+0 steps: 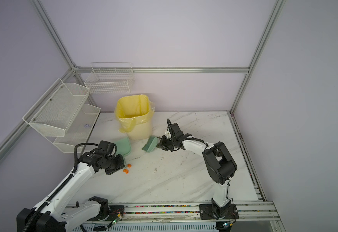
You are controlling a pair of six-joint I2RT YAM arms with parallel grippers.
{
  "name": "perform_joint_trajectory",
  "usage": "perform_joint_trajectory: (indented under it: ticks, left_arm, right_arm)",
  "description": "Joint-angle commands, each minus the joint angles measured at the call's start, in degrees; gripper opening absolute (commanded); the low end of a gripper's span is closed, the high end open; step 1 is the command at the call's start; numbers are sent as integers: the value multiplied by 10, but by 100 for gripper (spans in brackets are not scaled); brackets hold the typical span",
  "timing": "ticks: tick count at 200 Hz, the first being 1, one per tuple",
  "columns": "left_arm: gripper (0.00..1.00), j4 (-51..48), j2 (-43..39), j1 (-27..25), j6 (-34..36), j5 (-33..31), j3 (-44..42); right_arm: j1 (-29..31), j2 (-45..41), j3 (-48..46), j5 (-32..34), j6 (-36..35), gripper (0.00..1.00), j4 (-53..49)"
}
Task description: Sweep away the paper scraps from the table
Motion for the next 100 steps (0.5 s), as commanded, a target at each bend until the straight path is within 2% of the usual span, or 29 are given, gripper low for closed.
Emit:
perform_joint_trajectory:
  ticks: [1, 22, 51, 79, 100]
  left_arm:
    - [0, 16, -2, 2, 15, 2, -22]
    - [0, 26, 8, -6, 7, 17, -20]
    - [0, 47, 17, -48, -19, 5, -19]
    - [0, 59, 42, -93, -42, -6, -8]
    - [0, 70, 62, -131, -58, -13, 9]
  right_arm:
    - [-20, -46, -40, 2, -28, 0, -50]
    - [-43, -87, -75, 2, -34, 0, -64]
    - [-61, -148, -96, 2, -42, 0, -99]
    - [-62, -202, -64, 14, -42, 0, -138]
    - [-66, -206, -30, 15, -42, 0, -147]
